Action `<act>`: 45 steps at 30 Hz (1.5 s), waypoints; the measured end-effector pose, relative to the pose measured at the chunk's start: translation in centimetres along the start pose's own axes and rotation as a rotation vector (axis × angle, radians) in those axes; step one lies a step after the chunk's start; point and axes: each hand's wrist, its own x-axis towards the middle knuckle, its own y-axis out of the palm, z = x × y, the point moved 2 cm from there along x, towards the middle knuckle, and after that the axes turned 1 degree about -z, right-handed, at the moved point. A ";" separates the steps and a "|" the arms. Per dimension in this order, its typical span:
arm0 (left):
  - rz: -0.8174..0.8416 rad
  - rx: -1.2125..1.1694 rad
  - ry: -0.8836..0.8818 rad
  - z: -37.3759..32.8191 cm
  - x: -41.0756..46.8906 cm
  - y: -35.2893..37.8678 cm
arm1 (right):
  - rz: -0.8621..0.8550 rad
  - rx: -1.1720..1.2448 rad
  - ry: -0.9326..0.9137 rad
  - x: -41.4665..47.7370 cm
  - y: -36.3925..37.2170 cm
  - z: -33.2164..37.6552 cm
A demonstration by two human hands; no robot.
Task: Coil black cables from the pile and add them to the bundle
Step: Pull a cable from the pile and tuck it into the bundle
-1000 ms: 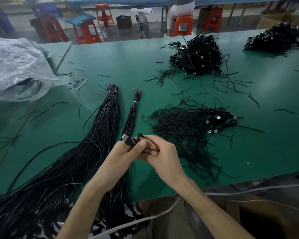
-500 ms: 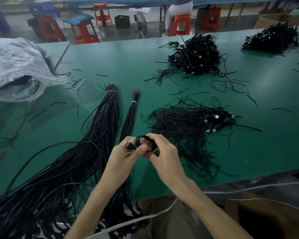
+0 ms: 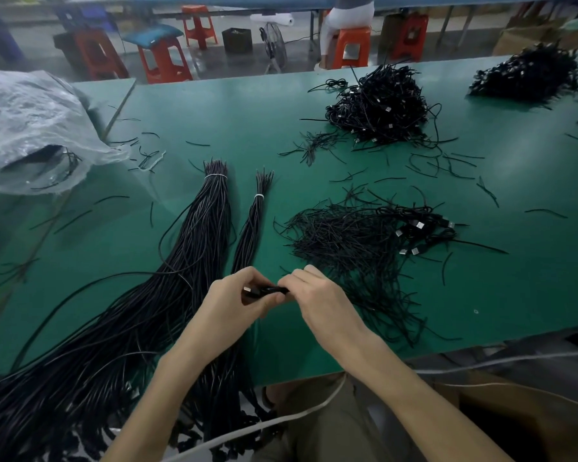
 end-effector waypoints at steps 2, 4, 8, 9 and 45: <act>0.089 0.110 0.023 -0.2 0.1 -0.4 | 0.021 -0.040 -0.030 -0.1 0.3 -0.1; 0.202 0.300 0.064 -0.6 0.4 -0.3 | 0.024 -0.090 -0.077 -0.1 0.5 0.0; 0.304 0.557 0.112 -0.8 0.6 0.7 | -0.018 -0.119 -0.142 -0.1 0.7 -0.4; 0.304 0.593 0.119 -0.6 0.7 0.9 | -0.027 -0.130 -0.147 -0.1 0.8 -0.5; -0.101 -0.418 -0.152 4.0 3.8 4.1 | -0.564 0.447 0.427 4.5 -4.0 -8.4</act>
